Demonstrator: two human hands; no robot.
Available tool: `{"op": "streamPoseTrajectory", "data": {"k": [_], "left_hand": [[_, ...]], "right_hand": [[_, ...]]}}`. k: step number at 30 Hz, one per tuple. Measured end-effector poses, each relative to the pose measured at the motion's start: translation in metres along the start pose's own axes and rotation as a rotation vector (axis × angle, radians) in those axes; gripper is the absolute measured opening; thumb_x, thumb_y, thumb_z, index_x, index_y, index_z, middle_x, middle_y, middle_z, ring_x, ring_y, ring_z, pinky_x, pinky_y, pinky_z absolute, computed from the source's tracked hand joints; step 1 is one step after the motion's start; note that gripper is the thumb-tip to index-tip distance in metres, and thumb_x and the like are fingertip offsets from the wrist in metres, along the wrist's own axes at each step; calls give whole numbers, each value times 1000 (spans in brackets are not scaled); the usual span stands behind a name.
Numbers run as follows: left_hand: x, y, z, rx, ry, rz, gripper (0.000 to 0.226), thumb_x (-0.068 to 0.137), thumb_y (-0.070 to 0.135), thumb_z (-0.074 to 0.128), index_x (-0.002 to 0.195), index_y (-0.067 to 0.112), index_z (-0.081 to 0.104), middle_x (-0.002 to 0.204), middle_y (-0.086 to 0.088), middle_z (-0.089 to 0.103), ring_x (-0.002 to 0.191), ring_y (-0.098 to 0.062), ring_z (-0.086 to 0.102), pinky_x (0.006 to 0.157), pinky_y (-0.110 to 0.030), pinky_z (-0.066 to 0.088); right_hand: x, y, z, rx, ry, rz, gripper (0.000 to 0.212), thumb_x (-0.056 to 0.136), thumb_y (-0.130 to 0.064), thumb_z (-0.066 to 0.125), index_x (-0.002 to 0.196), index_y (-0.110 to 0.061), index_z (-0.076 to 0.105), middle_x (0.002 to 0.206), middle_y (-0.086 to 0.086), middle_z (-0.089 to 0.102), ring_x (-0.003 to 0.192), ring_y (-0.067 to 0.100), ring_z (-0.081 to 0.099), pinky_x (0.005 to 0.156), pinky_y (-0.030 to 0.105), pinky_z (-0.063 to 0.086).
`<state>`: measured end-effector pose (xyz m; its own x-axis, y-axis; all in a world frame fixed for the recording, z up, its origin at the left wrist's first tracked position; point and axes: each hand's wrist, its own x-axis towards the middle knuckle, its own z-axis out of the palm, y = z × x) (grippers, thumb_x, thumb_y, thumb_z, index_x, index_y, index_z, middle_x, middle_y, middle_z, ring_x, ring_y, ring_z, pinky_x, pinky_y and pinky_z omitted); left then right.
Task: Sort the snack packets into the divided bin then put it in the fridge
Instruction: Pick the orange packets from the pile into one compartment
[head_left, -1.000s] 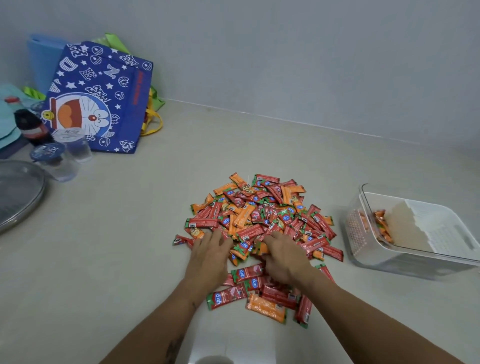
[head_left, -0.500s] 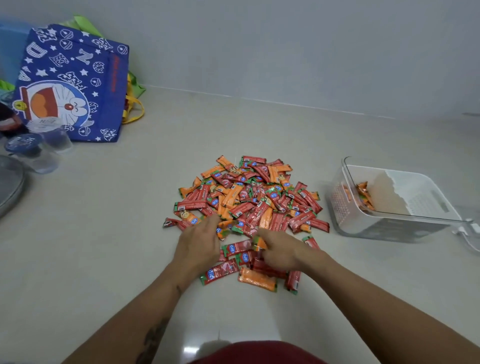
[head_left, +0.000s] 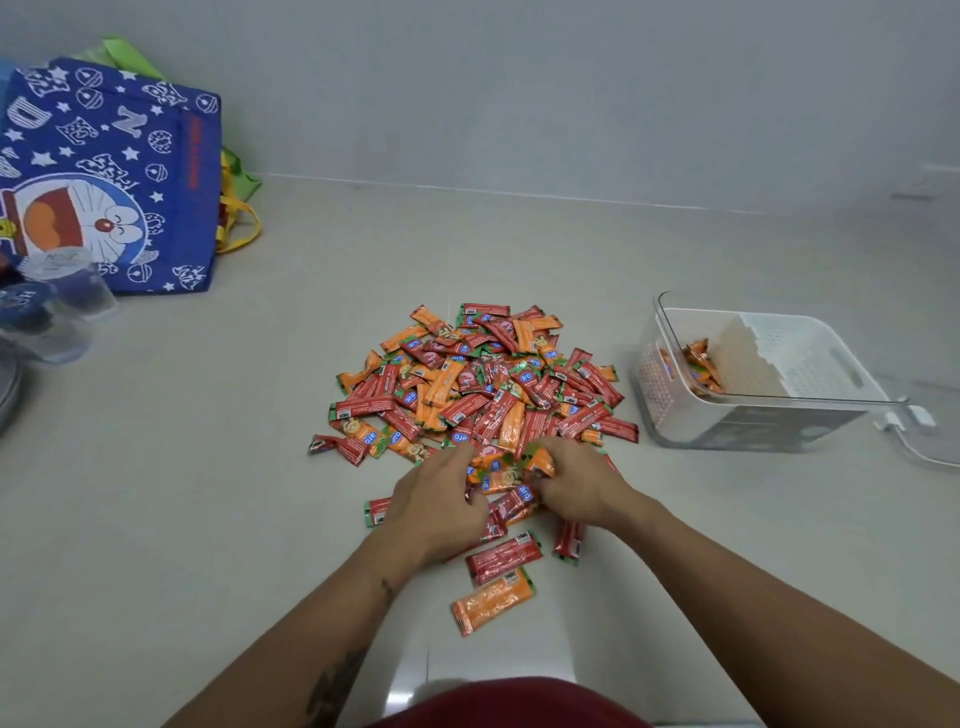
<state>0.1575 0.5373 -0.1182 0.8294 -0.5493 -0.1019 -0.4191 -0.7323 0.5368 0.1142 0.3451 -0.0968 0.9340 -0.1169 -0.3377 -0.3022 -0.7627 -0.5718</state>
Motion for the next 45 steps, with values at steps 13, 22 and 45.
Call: {"op": "streamPoseTrajectory", "data": {"k": [13, 22, 45], "left_hand": [[-28, -6, 7, 40, -190, 24, 58, 89, 54, 56, 138, 27, 42, 138, 7, 50, 126, -20, 47, 103, -38, 41], [-35, 5, 20, 319, -360, 264, 67, 68, 65, 72, 117, 28, 45, 117, 2, 54, 102, -22, 53, 85, -37, 44], [3, -43, -16, -164, 17, -61, 10, 95, 27, 52, 98, 36, 48, 96, 5, 61, 85, -16, 57, 72, -37, 50]], "right_hand": [[6, 25, 21, -167, 83, 71, 31, 92, -36, 62, 117, -28, 44, 103, 1, 65, 86, 20, 61, 71, 37, 52], [5, 31, 20, -439, 87, 11, 50, 93, -44, 58, 135, -26, 38, 113, 8, 65, 98, 28, 62, 74, 37, 52], [18, -8, -8, 301, 27, 72, 12, 88, -2, 52, 86, -4, 64, 78, 15, 67, 65, 23, 59, 55, 35, 47]]}}
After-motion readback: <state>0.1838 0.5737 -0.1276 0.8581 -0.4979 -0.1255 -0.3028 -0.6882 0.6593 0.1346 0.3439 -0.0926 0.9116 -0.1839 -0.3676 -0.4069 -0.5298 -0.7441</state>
